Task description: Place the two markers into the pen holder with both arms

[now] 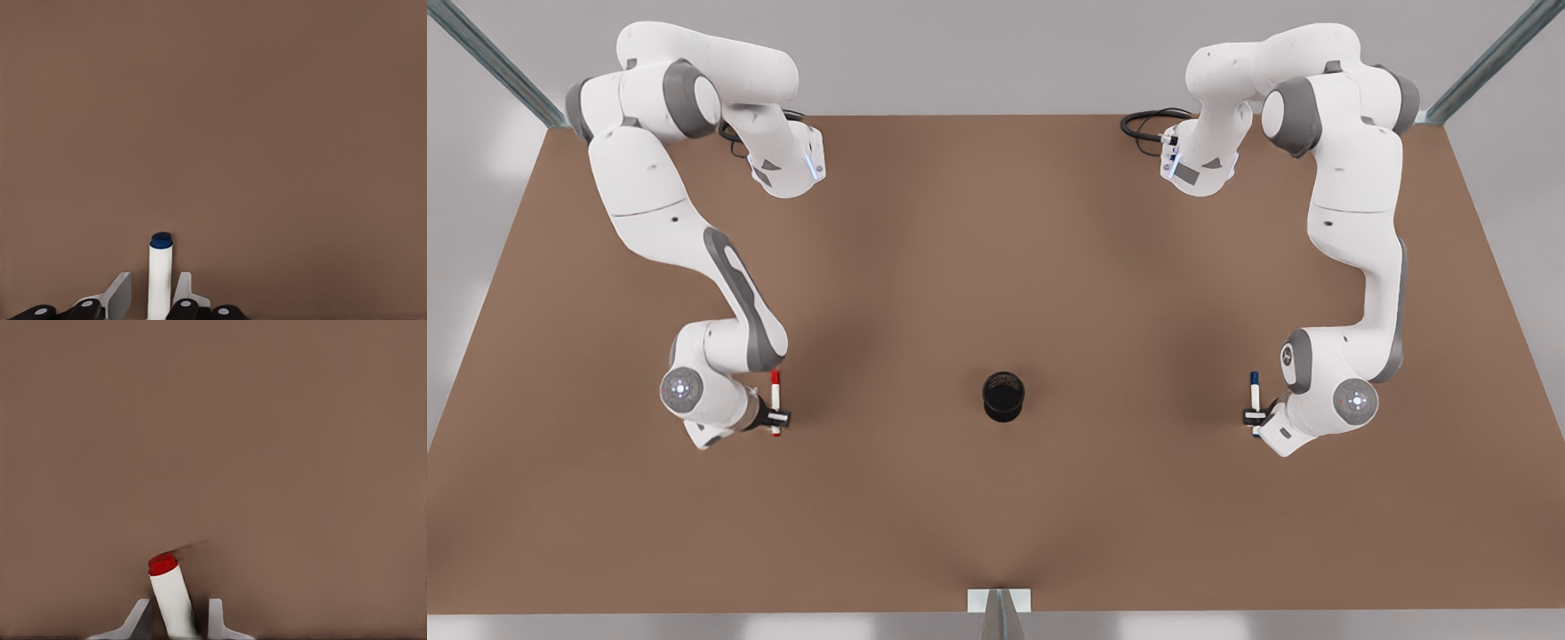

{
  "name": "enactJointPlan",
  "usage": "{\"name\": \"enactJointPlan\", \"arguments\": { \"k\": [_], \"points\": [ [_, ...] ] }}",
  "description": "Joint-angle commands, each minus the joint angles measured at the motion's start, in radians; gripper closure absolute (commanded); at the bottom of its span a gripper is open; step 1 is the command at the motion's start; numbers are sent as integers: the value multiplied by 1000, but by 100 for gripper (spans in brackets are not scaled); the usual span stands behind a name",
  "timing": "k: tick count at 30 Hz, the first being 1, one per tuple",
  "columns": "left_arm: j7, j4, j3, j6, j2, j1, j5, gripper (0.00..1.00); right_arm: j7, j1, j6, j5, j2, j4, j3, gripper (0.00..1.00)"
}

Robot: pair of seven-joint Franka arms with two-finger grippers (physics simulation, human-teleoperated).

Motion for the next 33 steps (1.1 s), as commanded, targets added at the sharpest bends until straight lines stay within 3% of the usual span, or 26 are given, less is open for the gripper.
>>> {"name": "enactJointPlan", "arguments": {
  "k": [1,8,14,18,27,33],
  "points": [
    [74,0,0,6,-1,0,1,52,47,-2,15,-3,-6,-8,1,55],
    [78,0,0,6,7,2,0,58,-12,-15,10,-32,-12,-44,1,55],
    [78,2,0,6,8,2,-2,65,-11,-11,12,-32,-22,-44,1,79],
    [78,2,0,6,8,2,-2,66,-2,-1,2,-32,-26,1,5,79],
    [77,2,0,20,19,2,-7,67,1,87,87,-91,-75,268,255,79],
    [77,2,0,20,19,2,-7,70,12,295,360,-94,-60,324,246,79]
  ]
}}
